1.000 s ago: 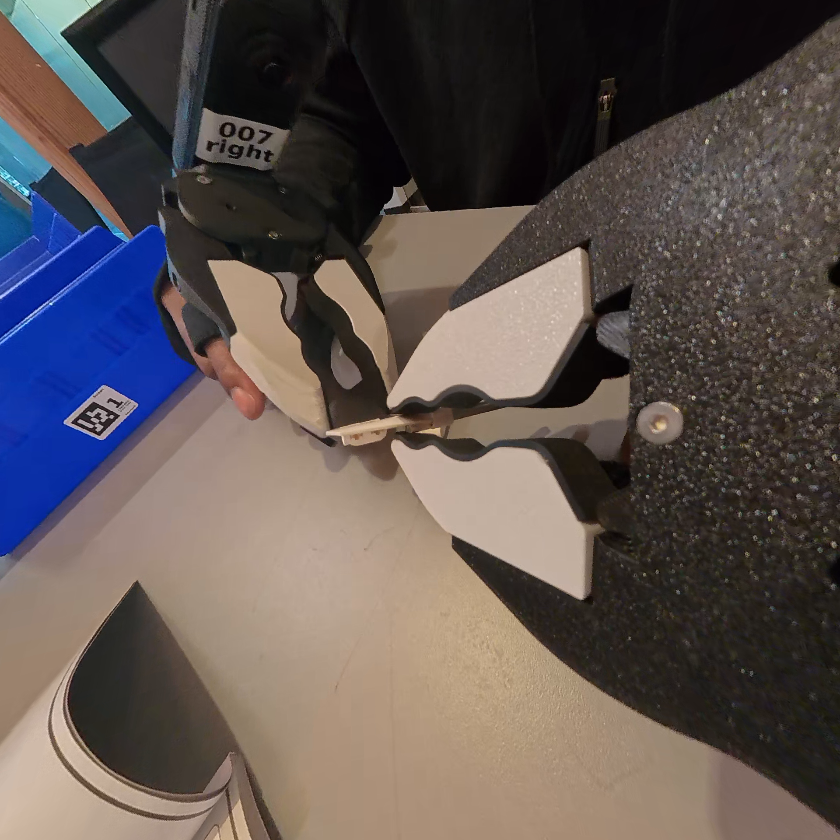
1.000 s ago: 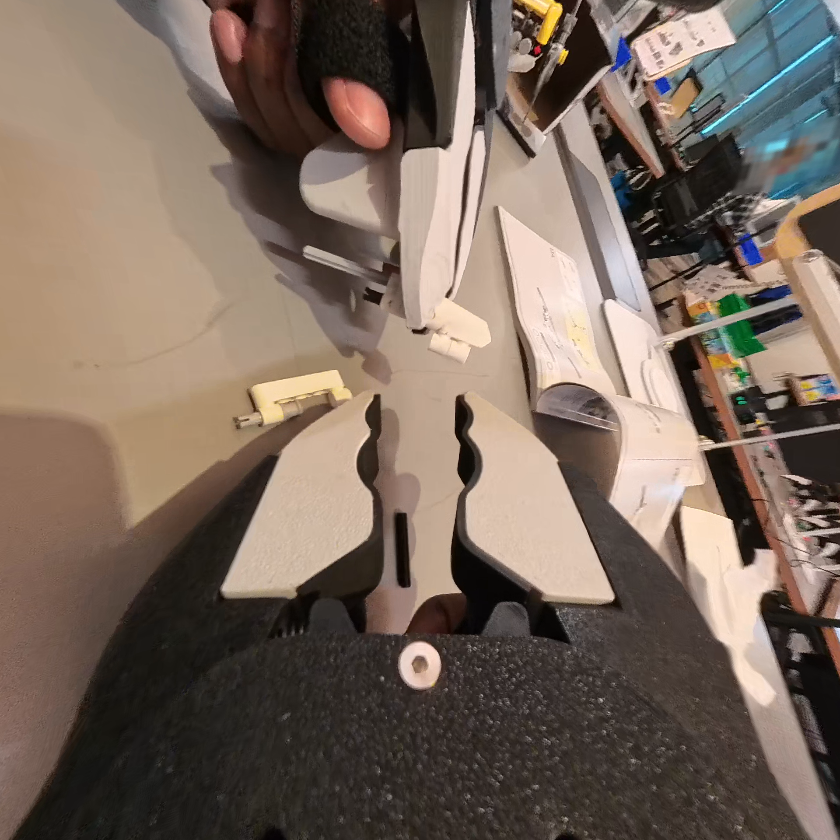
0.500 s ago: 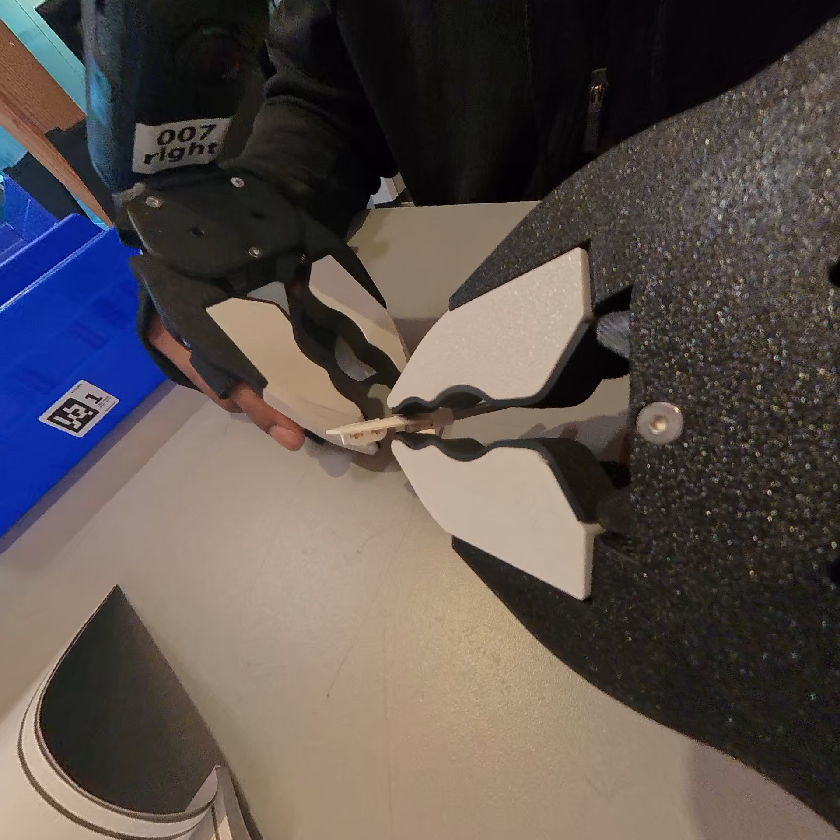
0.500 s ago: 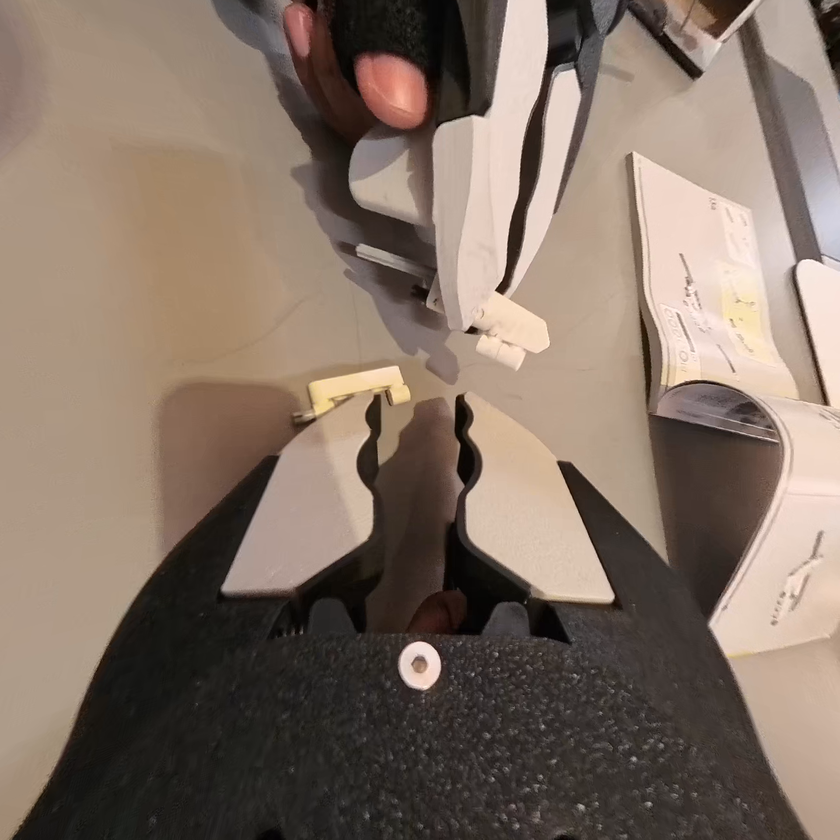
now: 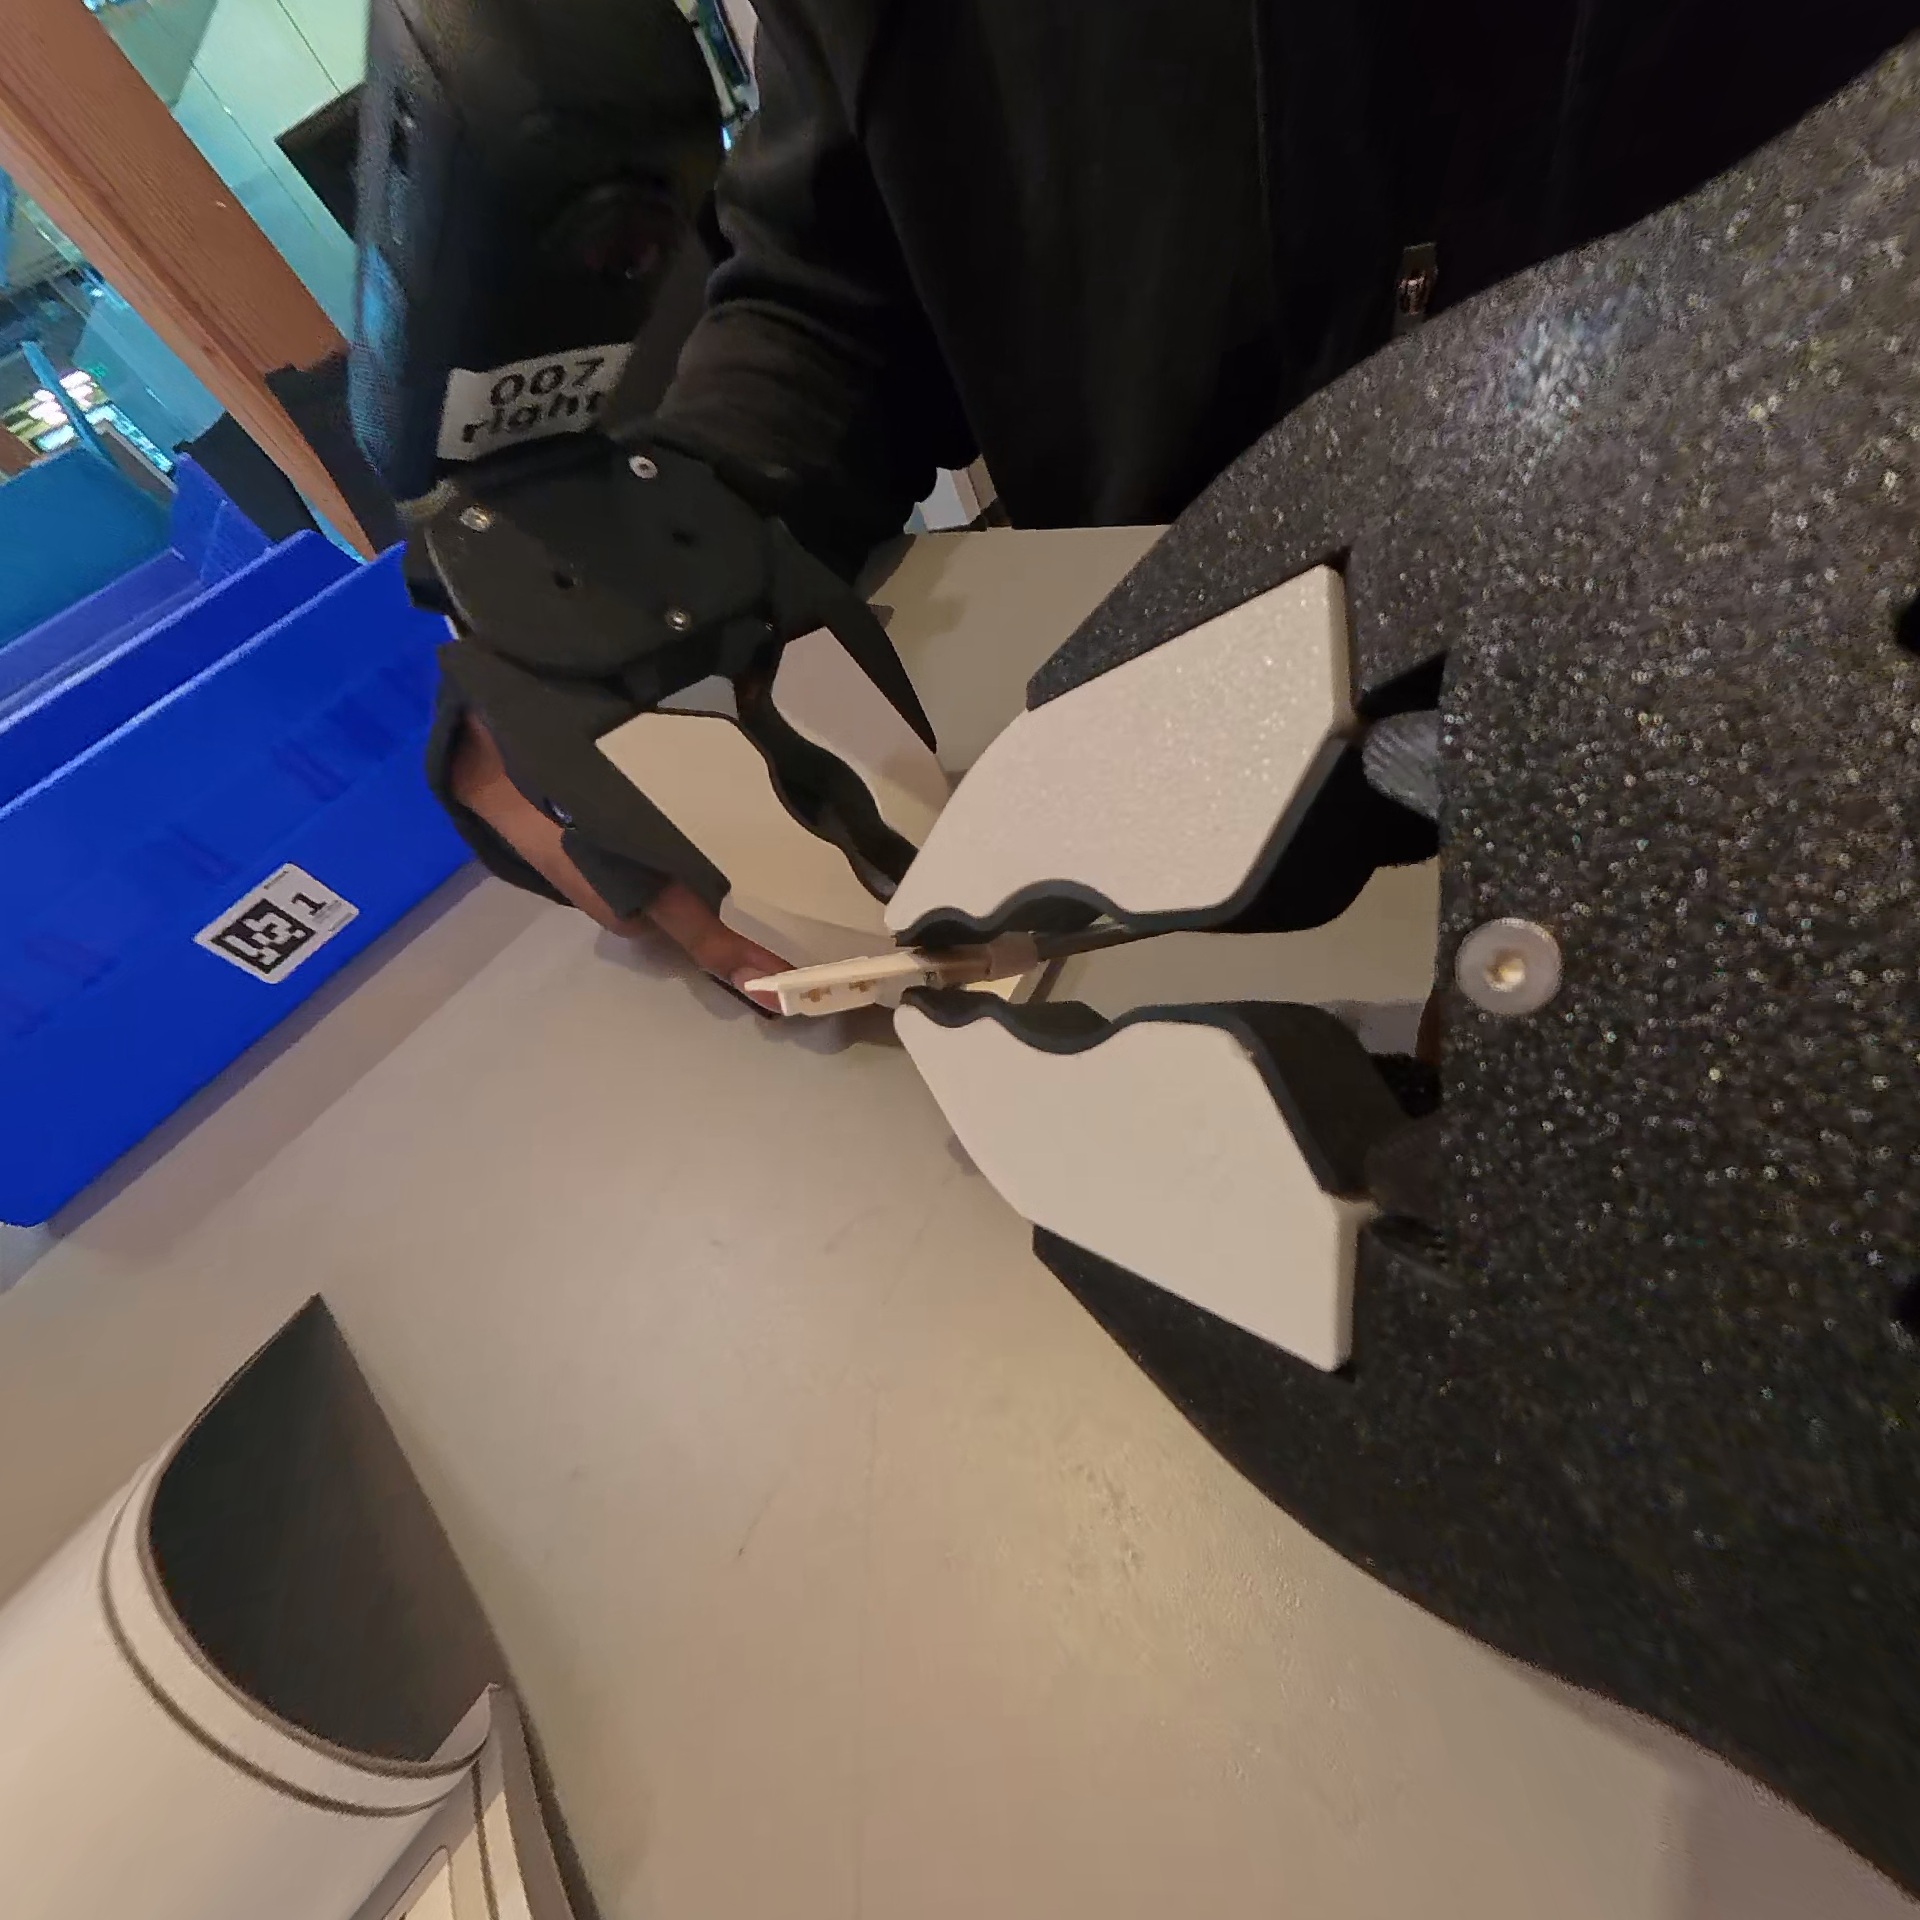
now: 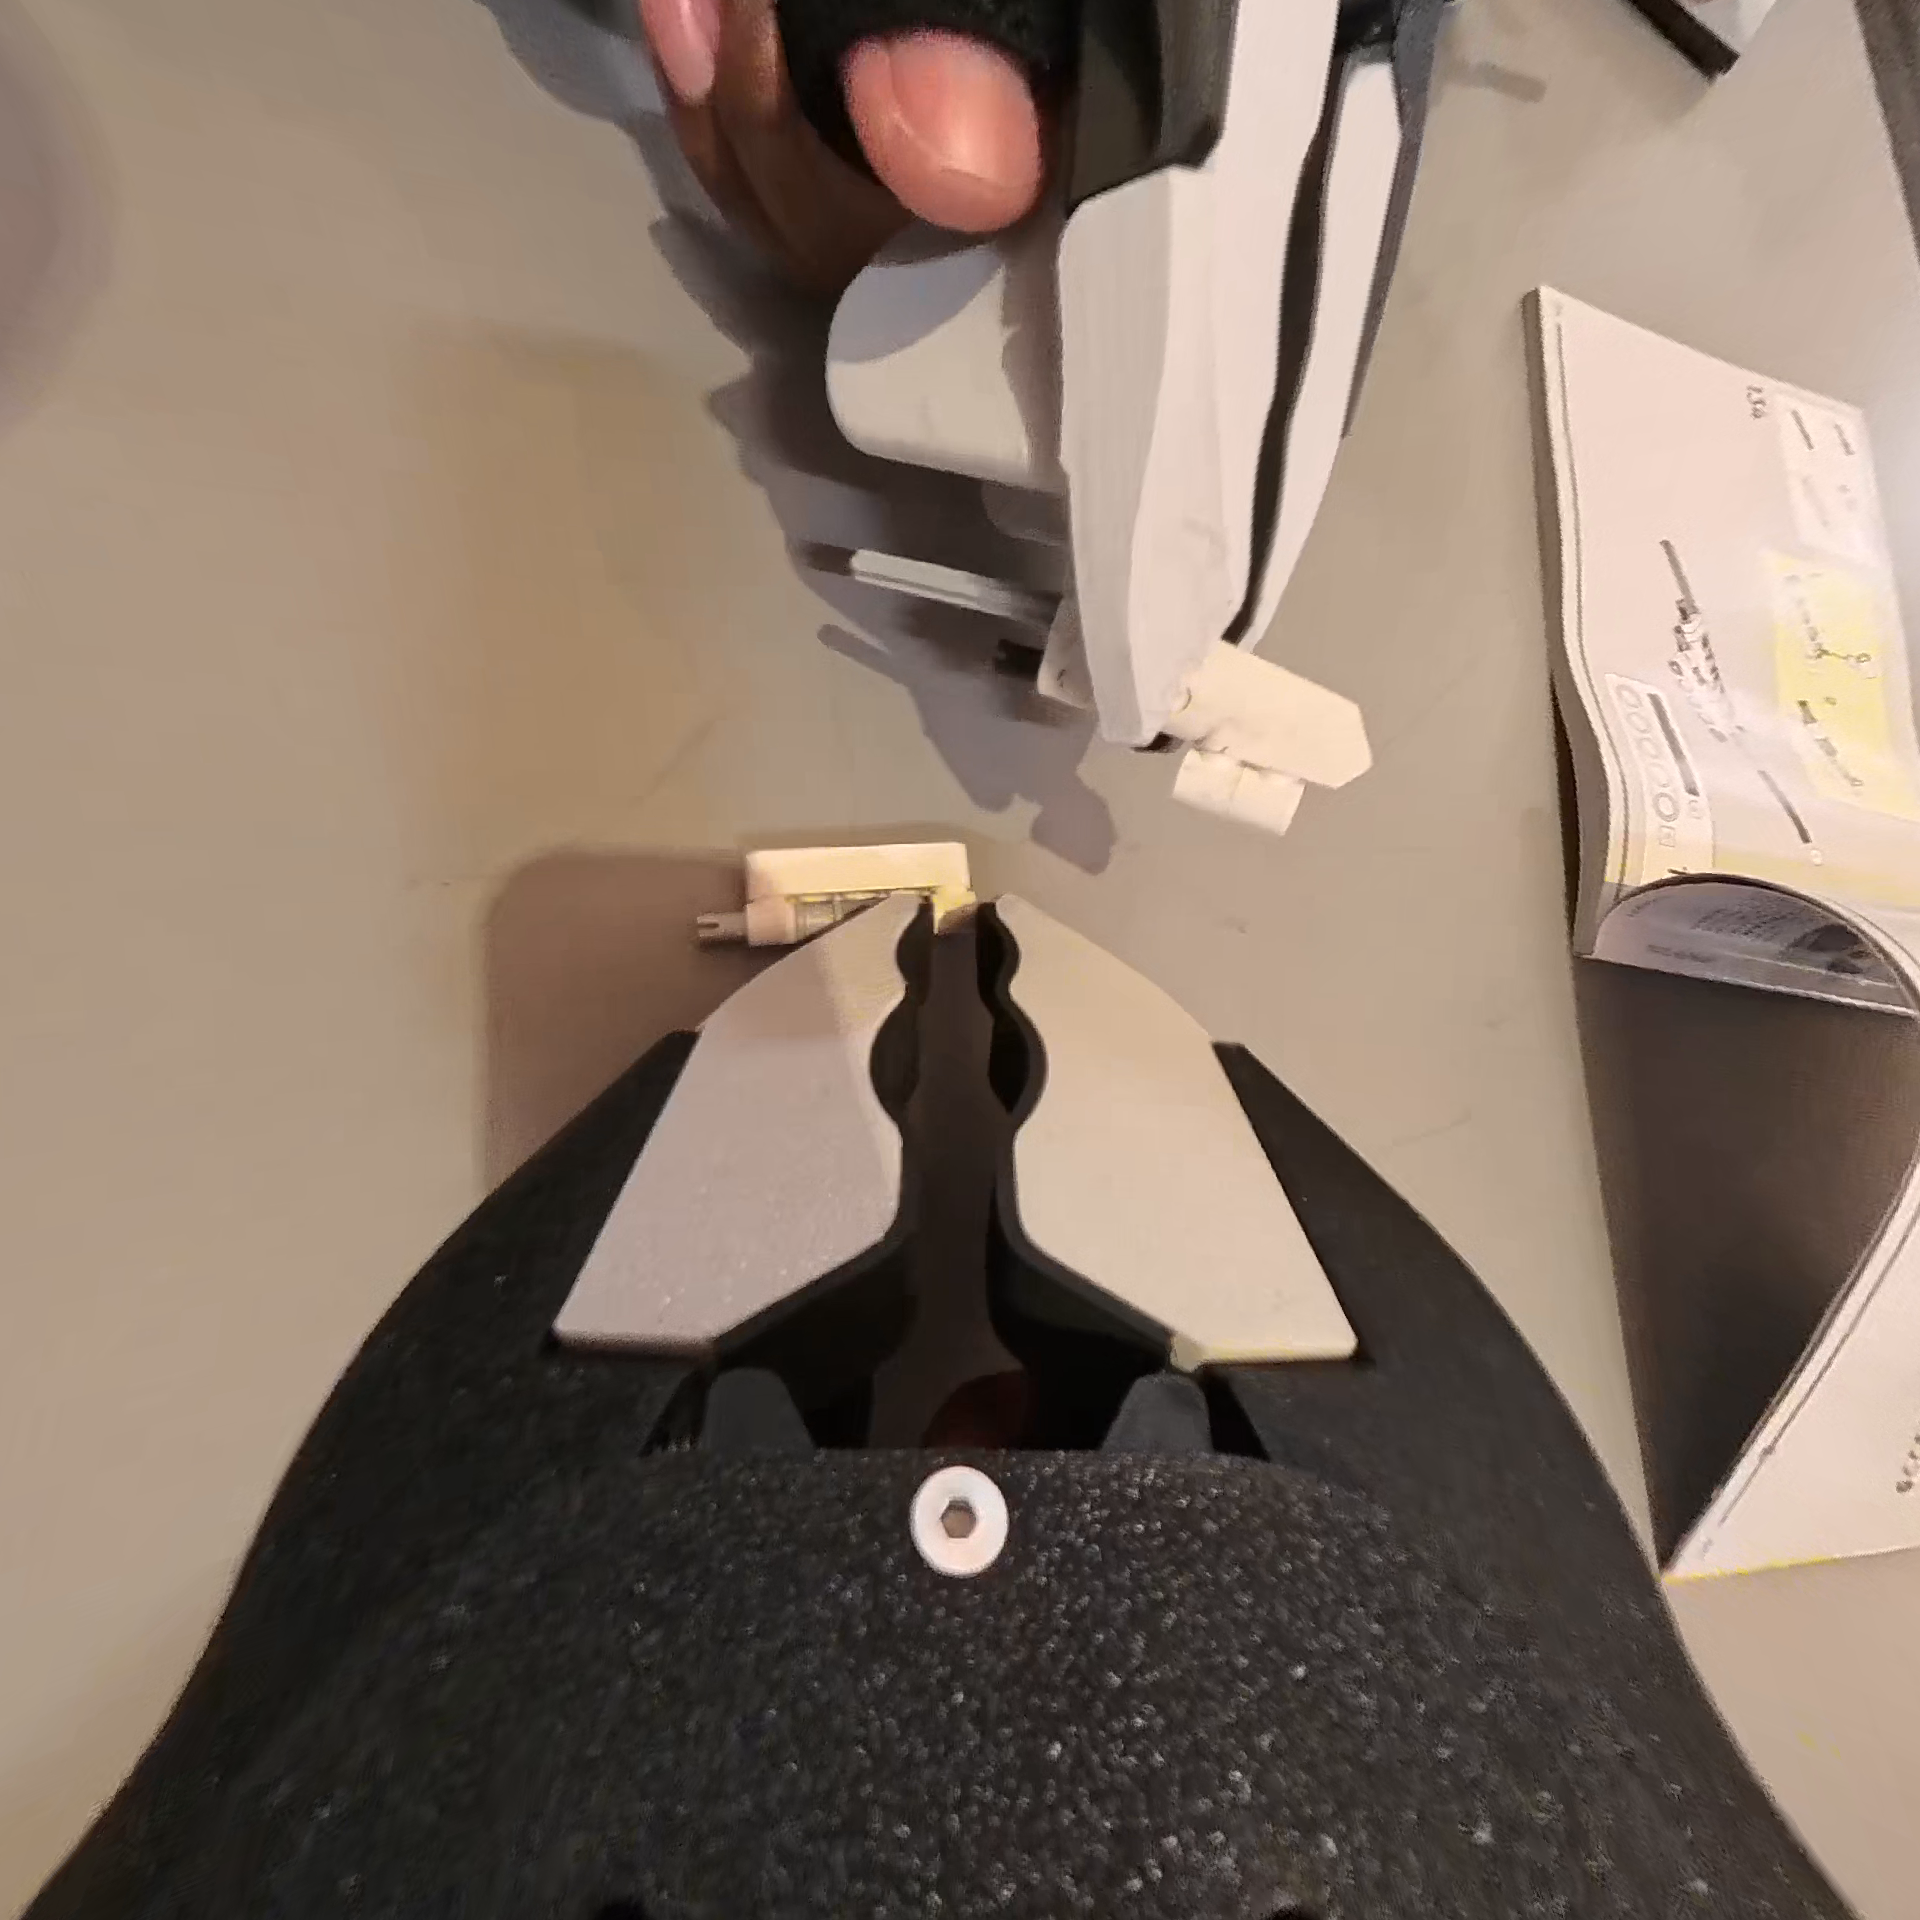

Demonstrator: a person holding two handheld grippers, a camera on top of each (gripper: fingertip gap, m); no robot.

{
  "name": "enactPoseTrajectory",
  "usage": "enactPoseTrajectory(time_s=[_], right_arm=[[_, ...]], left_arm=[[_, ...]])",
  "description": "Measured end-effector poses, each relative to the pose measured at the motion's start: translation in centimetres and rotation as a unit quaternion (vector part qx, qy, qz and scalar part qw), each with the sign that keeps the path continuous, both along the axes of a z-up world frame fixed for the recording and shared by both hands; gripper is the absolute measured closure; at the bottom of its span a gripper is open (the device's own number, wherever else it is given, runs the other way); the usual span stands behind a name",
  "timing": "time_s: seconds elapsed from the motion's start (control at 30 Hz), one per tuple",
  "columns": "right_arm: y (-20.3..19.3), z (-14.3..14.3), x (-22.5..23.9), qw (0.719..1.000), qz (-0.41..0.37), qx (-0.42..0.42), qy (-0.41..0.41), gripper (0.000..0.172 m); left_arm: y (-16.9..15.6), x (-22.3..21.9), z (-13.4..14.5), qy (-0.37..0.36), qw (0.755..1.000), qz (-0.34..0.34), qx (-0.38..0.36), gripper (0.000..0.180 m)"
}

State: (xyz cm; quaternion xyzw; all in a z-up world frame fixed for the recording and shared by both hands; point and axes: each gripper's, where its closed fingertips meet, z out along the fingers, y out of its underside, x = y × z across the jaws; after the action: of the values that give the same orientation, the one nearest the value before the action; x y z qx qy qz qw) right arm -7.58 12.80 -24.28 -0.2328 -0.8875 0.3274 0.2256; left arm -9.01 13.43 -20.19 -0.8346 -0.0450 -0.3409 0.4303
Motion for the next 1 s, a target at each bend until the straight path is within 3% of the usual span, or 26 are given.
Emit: enactPoseTrajectory(time_s=[0.17,0.47,0.67,1.0], right_arm=[[0.9,1.3,-0.3,0.998,-0.034,-0.012,0.054,0.164],[1.5,8.1,-0.9,0.971,-0.095,-0.067,0.211,0.164],[1.4,9.3,-1.2,0.958,-0.121,-0.048,0.256,0.164],[1.8,9.3,-1.4,0.95,-0.137,-0.006,0.28,0.164]], left_arm=[[0.2,-0.3,0.9,-0.018,1.0,0.01,0.023,0.173],[0.5,-0.1,4.2,-0.098,0.989,0.015,0.106,0.173],[0.4,0.4,5.9,-0.188,0.974,0.012,0.129,0.173],[0.6,0.8,5.3,-0.191,0.975,0.014,0.113,0.173]])
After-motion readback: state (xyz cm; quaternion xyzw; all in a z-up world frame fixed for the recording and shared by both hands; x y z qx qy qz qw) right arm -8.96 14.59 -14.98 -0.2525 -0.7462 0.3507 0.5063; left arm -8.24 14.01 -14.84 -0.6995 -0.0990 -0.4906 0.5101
